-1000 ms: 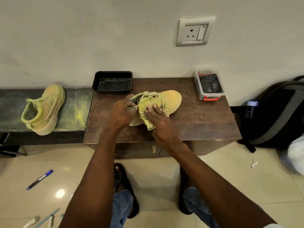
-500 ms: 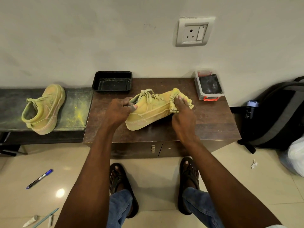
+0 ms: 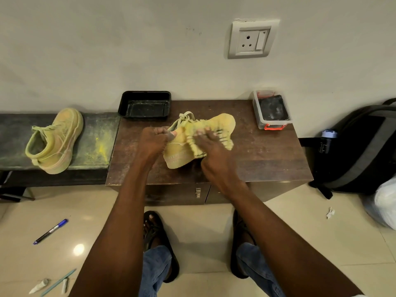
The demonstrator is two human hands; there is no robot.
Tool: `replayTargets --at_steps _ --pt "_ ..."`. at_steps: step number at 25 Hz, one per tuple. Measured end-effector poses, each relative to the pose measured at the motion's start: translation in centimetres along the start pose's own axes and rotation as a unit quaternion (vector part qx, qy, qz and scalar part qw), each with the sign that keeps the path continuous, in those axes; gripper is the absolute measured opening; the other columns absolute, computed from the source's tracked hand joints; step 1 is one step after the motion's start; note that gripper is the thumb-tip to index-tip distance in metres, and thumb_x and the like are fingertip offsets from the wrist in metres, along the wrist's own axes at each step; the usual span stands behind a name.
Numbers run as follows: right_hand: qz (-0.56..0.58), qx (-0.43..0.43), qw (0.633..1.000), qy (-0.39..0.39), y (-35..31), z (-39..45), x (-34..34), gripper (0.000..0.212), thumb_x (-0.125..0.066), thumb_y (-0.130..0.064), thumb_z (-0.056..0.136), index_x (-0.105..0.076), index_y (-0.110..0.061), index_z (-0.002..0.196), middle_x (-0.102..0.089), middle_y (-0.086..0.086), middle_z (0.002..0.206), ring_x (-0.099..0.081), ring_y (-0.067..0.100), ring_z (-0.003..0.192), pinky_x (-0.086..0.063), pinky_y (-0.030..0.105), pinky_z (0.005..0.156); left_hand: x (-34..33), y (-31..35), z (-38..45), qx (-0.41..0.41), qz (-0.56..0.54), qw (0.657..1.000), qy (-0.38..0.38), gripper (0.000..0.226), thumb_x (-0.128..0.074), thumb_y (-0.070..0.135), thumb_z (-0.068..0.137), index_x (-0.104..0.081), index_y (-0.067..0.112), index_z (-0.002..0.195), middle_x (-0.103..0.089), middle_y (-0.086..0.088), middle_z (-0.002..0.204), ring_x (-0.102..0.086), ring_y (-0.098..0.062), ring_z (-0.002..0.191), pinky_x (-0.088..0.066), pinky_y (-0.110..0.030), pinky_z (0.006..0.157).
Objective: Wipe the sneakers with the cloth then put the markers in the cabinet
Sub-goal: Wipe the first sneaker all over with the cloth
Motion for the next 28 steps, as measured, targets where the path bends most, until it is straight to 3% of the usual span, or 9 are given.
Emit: replayTargets --at_steps 2,5,7,10,16,20,22,26,28 --pt "-0.014 0.099 0.994 -0.035 -1.7 -0.4 -1.4 0.072 -0.044 0.004 0.068 -0.046 -0.009 0.139 -0.042 0.007 0.147 -0.026 0.022 0.143 -0.019 0.031 0.116 0.3 0.0 0.0 -0.007 0.002 1.000 -0.004 0.017 -0.061 0.008 0.088 -0.067 -0.009 0.086 -0.069 0.000 0.107 -0.064 -0.018 0.101 -0.050 -0.039 0.087" --pt "0.004 0.064 0.998 0.013 0.3 0.1 -0.9 0.071 -0.043 -0.002 0.067 -0.050 -0.010 0.137 -0.045 0.005 0.145 -0.032 0.021 0.141 -0.030 0.034 0.114 1.4 0.8 -1.0 -0.036 0.021 0.999 -0.008 0.014 -0.059 0.018 0.094 -0.069 0.010 0.095 -0.064 0.010 0.089 -0.057 -0.001 0.084 -0.047 -0.018 0.075" --pt "0.001 0.037 0.999 0.024 0.9 0.1 -0.6 0.072 -0.041 -0.004 0.067 -0.049 -0.012 0.138 -0.044 0.001 0.146 -0.030 0.018 0.141 -0.030 0.030 0.112 2.2 0.7 -1.1 -0.050 0.043 0.998 0.006 0.015 -0.058 0.022 0.095 -0.069 0.014 0.100 -0.065 0.006 0.091 -0.057 -0.003 0.084 -0.045 -0.012 0.069" --pt "-0.007 0.040 0.999 0.023 0.0 0.1 -1.2 0.072 -0.040 -0.005 0.068 -0.047 -0.012 0.139 -0.043 0.001 0.146 -0.028 0.017 0.142 -0.026 0.026 0.113 2.5 0.1 -0.9 -0.059 0.062 0.996 -0.021 0.017 -0.058 0.021 0.094 -0.069 0.012 0.105 -0.068 -0.001 0.103 -0.058 -0.008 0.090 -0.047 -0.019 0.075" --pt "-0.009 -0.018 0.997 0.075 0.6 0.6 -1.4 0.070 -0.041 -0.001 0.070 -0.045 -0.006 0.140 -0.042 0.011 0.146 -0.026 0.028 0.143 -0.038 0.049 0.109 1.9 -0.4 -0.3 -0.045 0.045 0.998 0.001 0.013 -0.062 0.020 0.091 -0.069 0.011 0.098 -0.069 -0.001 0.095 -0.059 -0.008 0.084 -0.047 -0.021 0.074" --pt "-0.095 0.143 0.985 -0.004 -3.0 -1.7 -4.3 0.068 -0.031 -0.006 0.069 -0.052 -0.005 0.134 -0.049 0.010 0.141 -0.036 0.030 0.137 -0.030 0.044 0.111 1.9 -0.9 0.4 -0.037 0.027 0.998 0.031 0.009 -0.063 0.019 0.090 -0.067 0.011 0.092 -0.069 -0.002 0.085 -0.061 -0.011 0.077 -0.051 -0.034 0.075" --pt "-0.125 0.184 0.975 -0.010 -2.0 -1.4 -3.9 0.065 -0.037 -0.003 0.069 -0.053 -0.006 0.132 -0.052 0.010 0.138 -0.039 0.029 0.136 -0.028 0.044 0.112 1.8 -1.1 0.5 -0.038 0.028 0.998 0.035 0.010 -0.062 0.019 0.091 -0.066 0.010 0.094 -0.068 -0.002 0.085 -0.062 -0.013 0.079 -0.052 -0.034 0.075" --pt "-0.038 -0.033 0.996 0.069 2.9 0.4 -0.6 0.075 -0.044 0.010 0.067 -0.045 -0.009 0.140 -0.042 0.005 0.147 -0.025 0.025 0.143 -0.036 0.045 0.111 1.3 -0.9 0.4 -0.039 0.038 0.997 0.049 0.011 -0.061 0.019 0.092 -0.065 0.010 0.098 -0.065 0.003 0.088 -0.059 -0.009 0.081 -0.050 -0.026 0.075" --pt "-0.029 -0.040 0.997 0.058 1.5 0.2 -1.1 0.076 -0.044 0.009 0.069 -0.042 -0.010 0.142 -0.038 0.004 0.149 -0.020 0.024 0.145 -0.036 0.044 0.111 1.1 -0.8 0.5 -0.037 0.047 0.997 0.057 0.011 -0.062 0.019 0.091 -0.065 0.010 0.097 -0.065 0.005 0.086 -0.058 -0.005 0.076 -0.048 -0.024 0.071"
Point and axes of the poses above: each hand's wrist, its own z-axis towards the middle knuckle, its own x-axis out of the back of the hand, y = z × x, the point moved 2 cm from there along z, towards the middle knuckle
